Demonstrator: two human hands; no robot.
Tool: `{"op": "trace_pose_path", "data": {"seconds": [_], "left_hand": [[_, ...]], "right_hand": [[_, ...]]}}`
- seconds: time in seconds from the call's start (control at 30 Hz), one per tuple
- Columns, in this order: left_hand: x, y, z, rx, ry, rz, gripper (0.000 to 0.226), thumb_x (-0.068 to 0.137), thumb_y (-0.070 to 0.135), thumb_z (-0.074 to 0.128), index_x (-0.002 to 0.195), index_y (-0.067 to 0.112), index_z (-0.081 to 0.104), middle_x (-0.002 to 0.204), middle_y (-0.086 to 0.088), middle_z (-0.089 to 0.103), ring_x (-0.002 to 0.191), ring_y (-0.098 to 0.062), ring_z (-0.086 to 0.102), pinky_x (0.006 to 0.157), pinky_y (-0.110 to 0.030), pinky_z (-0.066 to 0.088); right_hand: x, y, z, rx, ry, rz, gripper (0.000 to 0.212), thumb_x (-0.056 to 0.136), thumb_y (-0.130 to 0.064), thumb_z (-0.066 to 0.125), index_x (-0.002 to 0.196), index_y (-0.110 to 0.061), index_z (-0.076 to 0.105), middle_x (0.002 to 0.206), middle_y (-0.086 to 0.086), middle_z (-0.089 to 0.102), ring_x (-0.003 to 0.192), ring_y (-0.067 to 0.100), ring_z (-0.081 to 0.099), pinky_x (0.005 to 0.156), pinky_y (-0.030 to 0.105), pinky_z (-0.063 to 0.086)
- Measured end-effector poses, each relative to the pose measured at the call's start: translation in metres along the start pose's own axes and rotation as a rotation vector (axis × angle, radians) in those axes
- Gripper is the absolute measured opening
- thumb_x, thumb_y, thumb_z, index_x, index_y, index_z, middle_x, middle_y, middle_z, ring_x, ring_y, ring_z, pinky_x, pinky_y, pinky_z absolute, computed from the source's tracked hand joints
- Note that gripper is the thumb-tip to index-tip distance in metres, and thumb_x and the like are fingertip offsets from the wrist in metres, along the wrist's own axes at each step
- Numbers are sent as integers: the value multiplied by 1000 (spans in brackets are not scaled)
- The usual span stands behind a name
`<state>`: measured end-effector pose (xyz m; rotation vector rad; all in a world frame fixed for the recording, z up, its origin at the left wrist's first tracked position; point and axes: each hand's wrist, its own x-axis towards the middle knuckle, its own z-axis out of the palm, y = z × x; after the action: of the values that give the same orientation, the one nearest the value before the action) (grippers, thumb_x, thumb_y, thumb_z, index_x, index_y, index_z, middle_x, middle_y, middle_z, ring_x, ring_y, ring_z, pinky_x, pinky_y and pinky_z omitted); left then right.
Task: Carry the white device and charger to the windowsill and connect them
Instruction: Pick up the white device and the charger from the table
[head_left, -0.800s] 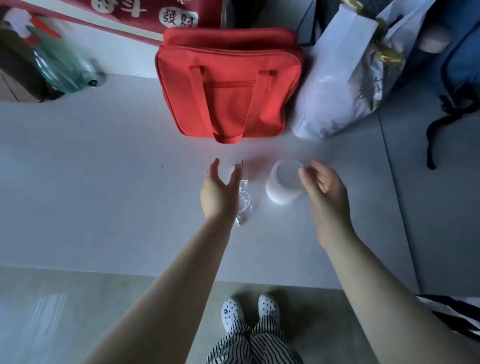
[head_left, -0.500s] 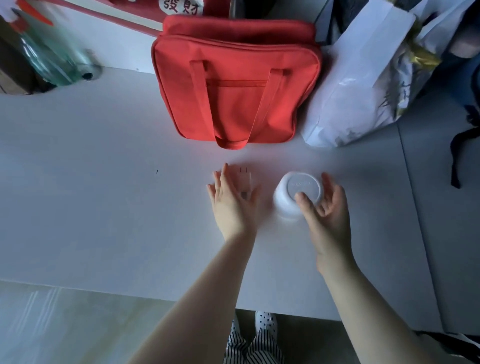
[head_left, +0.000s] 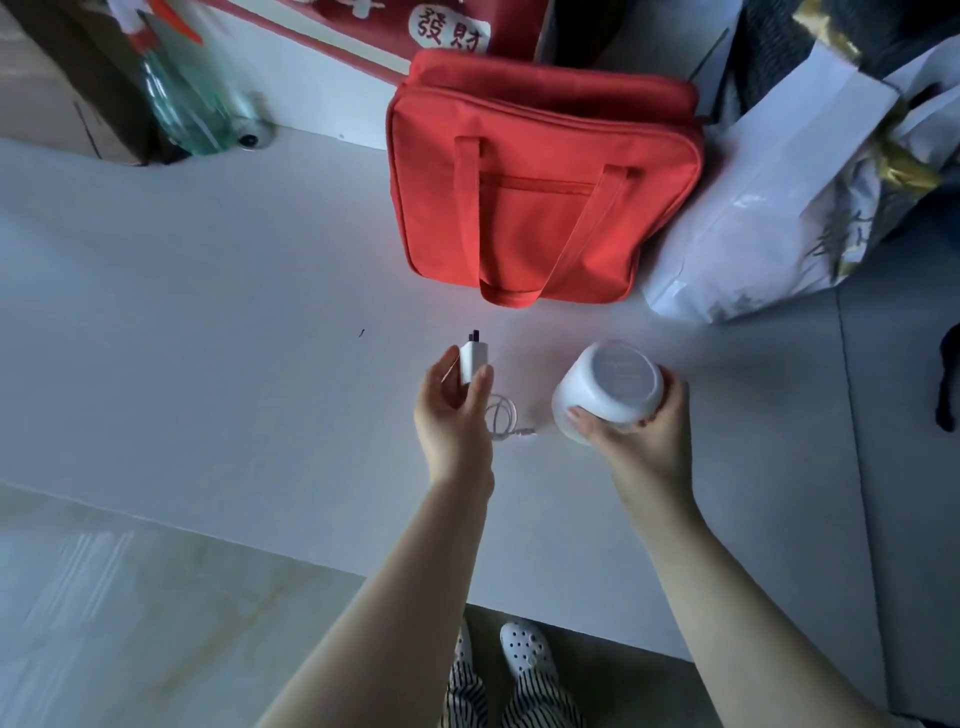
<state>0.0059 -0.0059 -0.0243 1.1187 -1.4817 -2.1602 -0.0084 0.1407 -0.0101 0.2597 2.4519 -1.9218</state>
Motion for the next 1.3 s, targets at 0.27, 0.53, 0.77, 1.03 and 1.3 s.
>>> {"op": "trace_pose_path", "data": {"seconds": [0.27,0.53,0.77,1.03,1.3], "left_hand": [[-13,52,-51,-520,-118,-199,27,95,22,49,112,6,61,112,-7,67,95,-9,68,79,-17,53],[-42,95,-118,-581,47,-54,33,94,29,50,122,15,60,114,7,69,98,-6,69,70,-21,52],[-74,110,-187,-677,239,40,34,92,25,54,125,15,58,95,12,74,93,-8,69,66,-20,53],[-119,111,-263,-760,442,130,27,91,20,56,117,18,62,88,7,75,88,-8,68,72,-24,51],[-163,121,-355,-839,645,216,35,88,20,61,123,14,59,97,5,71,92,-10,66,80,-27,51]], "right_hand": [[-5,-53,36,182,-178,75,60,65,-28,80,119,-19,55,118,0,67,91,-3,64,72,10,47],[-31,-102,86,194,-509,132,54,54,-38,80,104,-31,63,106,-14,69,103,8,64,100,42,48],[-79,-128,134,143,-785,174,60,44,-45,79,99,-27,63,105,-6,69,101,16,64,99,47,47],[-147,-132,182,63,-1012,172,47,59,-38,79,103,-26,64,106,-5,69,104,18,63,99,46,50],[-240,-149,237,-18,-1243,160,64,57,-43,80,113,-18,62,113,2,68,106,23,64,95,44,52]]}}
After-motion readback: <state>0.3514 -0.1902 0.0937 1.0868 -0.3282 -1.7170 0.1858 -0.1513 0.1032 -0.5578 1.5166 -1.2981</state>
